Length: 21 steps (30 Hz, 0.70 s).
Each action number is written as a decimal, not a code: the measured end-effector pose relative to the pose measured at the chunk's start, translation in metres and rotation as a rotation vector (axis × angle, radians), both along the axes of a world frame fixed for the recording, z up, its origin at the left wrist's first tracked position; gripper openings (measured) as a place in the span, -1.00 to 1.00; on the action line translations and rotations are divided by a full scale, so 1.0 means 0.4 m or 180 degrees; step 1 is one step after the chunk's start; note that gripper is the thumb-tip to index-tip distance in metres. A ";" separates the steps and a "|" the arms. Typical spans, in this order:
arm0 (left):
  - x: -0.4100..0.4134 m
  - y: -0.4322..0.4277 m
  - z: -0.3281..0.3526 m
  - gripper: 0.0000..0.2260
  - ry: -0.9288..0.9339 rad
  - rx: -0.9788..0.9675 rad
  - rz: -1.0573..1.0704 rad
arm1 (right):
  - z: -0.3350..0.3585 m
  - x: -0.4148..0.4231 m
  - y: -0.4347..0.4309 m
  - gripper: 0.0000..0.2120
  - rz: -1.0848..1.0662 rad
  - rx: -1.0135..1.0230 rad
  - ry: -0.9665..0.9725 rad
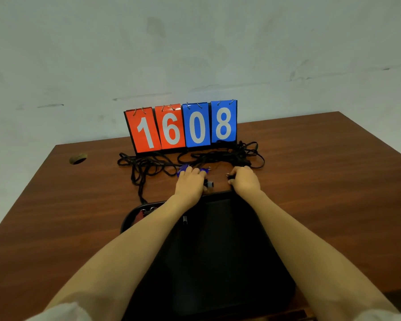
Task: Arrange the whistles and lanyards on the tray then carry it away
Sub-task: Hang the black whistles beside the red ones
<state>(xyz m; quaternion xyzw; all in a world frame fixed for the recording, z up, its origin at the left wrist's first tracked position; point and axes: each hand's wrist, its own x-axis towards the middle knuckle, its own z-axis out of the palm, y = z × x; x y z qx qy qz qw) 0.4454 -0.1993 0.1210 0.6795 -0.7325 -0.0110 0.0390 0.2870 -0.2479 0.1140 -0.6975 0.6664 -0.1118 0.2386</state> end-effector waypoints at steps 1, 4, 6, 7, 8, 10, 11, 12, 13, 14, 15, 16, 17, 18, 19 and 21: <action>-0.006 0.001 0.006 -0.65 0.0138 -0.0102 0.0043 | -0.002 -0.008 -0.002 -0.71 -0.0038 -0.0036 0.0040; -0.019 0.020 0.026 -0.68 0.0828 -0.0406 0.0175 | 0.000 -0.027 0.003 -0.70 -0.0122 -0.0179 0.0318; -0.020 0.045 0.037 -0.66 0.1396 -0.0428 0.0200 | 0.003 -0.035 0.014 -0.71 -0.0091 -0.0298 0.0483; -0.020 0.059 0.044 -0.63 0.1587 -0.0405 0.0189 | 0.005 -0.040 0.021 -0.71 -0.0081 -0.0382 0.0517; -0.020 0.074 0.052 -0.61 0.1696 -0.0380 0.0183 | 0.007 -0.044 0.031 -0.71 -0.0098 -0.0502 0.0501; -0.017 0.100 0.060 -0.63 0.1757 -0.0332 0.0222 | 0.018 -0.053 0.057 -0.68 -0.0173 -0.0832 0.0389; -0.014 0.111 0.060 -0.65 0.1744 -0.0308 0.0256 | 0.025 -0.054 0.074 -0.67 -0.0186 -0.1003 0.0324; -0.011 0.125 0.063 -0.67 0.1717 -0.0271 0.0278 | 0.033 -0.054 0.091 -0.67 -0.0182 -0.1124 0.0233; -0.009 0.138 0.066 -0.69 0.1694 -0.0237 0.0276 | 0.044 -0.052 0.110 -0.67 -0.0202 -0.1148 0.0068; -0.007 0.154 0.070 -0.72 0.1629 -0.0201 0.0240 | 0.055 -0.048 0.129 -0.67 -0.0230 -0.1102 -0.0145; -0.004 0.171 0.072 -0.74 0.1508 -0.0188 0.0140 | 0.066 -0.043 0.150 -0.68 -0.0242 -0.1030 -0.0345; -0.005 0.189 0.076 -0.75 0.1287 -0.0170 -0.0035 | 0.075 -0.039 0.169 -0.68 -0.0212 -0.0992 -0.0487; -0.007 0.209 0.082 -0.74 0.0997 -0.0165 -0.0289 | 0.084 -0.035 0.189 -0.69 -0.0155 -0.0974 -0.0569; -0.012 0.229 0.086 -0.73 0.0711 -0.0154 -0.0577 | 0.091 -0.031 0.208 -0.70 -0.0092 -0.0969 -0.0638; -0.016 0.244 0.085 -0.71 0.0494 -0.0119 -0.0841 | 0.099 -0.027 0.226 -0.72 -0.0040 -0.0968 -0.0699; -0.021 0.270 0.075 -0.67 0.0252 0.0042 -0.1094 | 0.110 -0.018 0.257 -0.75 0.0011 -0.0969 -0.0870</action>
